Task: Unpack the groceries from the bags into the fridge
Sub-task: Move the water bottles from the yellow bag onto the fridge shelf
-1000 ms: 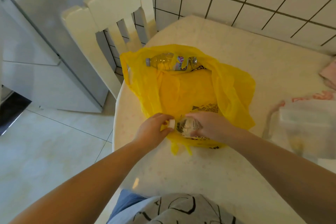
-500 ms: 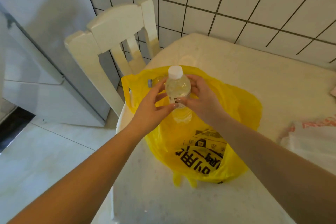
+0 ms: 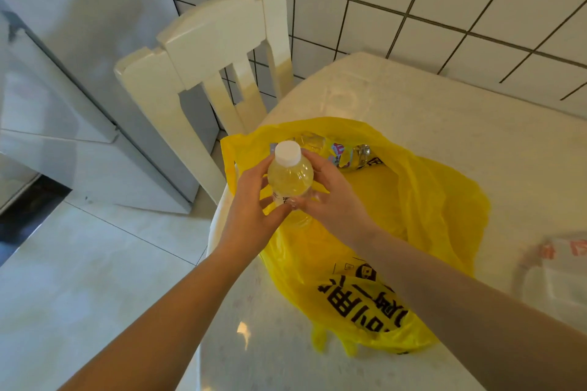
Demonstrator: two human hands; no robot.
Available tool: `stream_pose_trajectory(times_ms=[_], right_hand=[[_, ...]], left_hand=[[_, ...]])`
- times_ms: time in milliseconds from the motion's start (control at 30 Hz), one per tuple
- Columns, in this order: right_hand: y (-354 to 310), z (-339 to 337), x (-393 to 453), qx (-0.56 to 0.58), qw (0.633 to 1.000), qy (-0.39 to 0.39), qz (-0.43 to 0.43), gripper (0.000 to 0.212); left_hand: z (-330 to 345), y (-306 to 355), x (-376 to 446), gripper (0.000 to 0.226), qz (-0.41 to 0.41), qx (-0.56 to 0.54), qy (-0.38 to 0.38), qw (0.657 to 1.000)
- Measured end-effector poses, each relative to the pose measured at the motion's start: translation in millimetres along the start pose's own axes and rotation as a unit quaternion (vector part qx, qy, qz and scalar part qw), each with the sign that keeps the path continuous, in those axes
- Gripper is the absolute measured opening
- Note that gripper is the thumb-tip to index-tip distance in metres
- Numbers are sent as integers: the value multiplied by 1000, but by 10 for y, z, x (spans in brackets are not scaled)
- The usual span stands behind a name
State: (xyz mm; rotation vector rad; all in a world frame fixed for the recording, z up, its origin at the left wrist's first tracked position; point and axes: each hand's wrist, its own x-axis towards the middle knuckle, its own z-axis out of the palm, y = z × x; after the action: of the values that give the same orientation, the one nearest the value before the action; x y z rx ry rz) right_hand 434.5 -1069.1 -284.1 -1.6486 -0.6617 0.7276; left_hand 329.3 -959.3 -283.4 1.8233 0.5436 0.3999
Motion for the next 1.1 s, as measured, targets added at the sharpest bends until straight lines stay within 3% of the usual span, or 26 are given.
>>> stream_pose_trajectory(times_ms=[100,233,300,367,467,567,900,967,1100], right_hand=[[1,-52,54,5,1000,-18,5,71],[4,-153,199,30,999,16,11,40],[6,-230,330,-28,998,46,9,34],[33,-298,484,-168,985,43,-19,36],[104,-329,720,-355,933,-30,-52,42],[161,-295,944,-450,886,-88,-65,46],[253,-123,1253,-716,690,-52,-91,46],[284,-112,1265,-720,687,-52,-81,45],[302,-100,1232,-689,720,-66,-52,49]], left_hand=[[-15,-51,18,77,-7,5,9,1000],[-42,-113,60,78,-22,-11,27,999],[-68,-146,73,79,-30,-16,35,999],[-93,-155,72,76,-35,-28,40,998],[-120,-141,61,67,-38,-43,46,997],[-139,-148,61,63,-48,-53,58,996],[-142,-185,48,70,-66,-65,70,993],[-125,-178,37,71,-72,-58,64,994],[-83,-146,25,68,-79,-48,61,994]])
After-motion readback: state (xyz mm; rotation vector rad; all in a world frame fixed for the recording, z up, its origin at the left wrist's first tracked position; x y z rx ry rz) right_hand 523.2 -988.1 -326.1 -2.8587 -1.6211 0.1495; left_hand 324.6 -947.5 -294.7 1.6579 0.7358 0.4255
